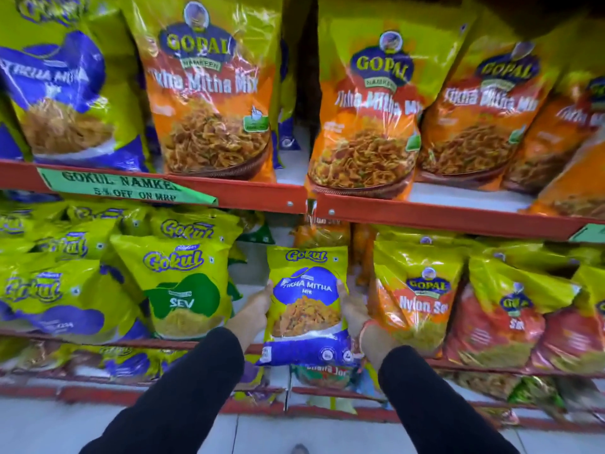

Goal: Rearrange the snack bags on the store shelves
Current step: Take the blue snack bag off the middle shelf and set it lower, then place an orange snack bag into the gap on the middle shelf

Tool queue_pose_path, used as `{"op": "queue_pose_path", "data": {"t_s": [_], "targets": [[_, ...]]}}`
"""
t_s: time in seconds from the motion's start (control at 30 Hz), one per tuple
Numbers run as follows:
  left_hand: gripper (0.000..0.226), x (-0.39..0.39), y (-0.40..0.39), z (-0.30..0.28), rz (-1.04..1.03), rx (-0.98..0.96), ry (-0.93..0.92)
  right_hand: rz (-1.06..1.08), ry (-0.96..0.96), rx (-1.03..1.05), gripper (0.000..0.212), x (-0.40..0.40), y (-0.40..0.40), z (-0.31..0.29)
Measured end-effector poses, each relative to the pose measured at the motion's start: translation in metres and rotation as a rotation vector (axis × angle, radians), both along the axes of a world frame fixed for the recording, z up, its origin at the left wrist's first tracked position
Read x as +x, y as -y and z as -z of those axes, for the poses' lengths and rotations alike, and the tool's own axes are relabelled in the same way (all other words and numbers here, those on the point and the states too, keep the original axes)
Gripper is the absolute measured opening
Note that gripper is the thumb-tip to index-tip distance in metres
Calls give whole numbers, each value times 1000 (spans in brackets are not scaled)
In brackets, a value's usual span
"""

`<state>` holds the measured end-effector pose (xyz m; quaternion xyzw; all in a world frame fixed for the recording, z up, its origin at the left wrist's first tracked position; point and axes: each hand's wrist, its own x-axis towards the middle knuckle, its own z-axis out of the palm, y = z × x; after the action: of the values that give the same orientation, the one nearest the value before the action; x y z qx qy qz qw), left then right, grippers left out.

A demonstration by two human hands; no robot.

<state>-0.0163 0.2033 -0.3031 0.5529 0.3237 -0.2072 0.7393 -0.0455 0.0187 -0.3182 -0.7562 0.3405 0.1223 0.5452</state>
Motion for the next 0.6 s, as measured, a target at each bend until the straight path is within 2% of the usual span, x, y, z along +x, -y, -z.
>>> {"op": "queue_pose_path", "data": {"t_s": [0.07, 0.17, 0.33, 0.43, 0.5, 0.6], "targets": [[59, 3, -4, 1, 19, 54, -5, -69, -40, 22, 39, 7, -7, -3], [59, 1, -14, -4, 113, 70, -17, -88, -58, 43, 59, 11, -15, -14], [52, -10, -33, -36, 312, 147, 92, -248, 52, 21, 47, 5, -21, -57], [44, -23, -48, -86, 456, 199, 291, -412, 212, 60, 41, -5, -31, -111], [38, -26, -62, -124, 498, 186, 486, -505, 385, 119, 28, -10, -42, -161], [28, -16, -85, -181, 325, 146, 835, -535, 717, 221, 18, -4, -60, -226]]}}
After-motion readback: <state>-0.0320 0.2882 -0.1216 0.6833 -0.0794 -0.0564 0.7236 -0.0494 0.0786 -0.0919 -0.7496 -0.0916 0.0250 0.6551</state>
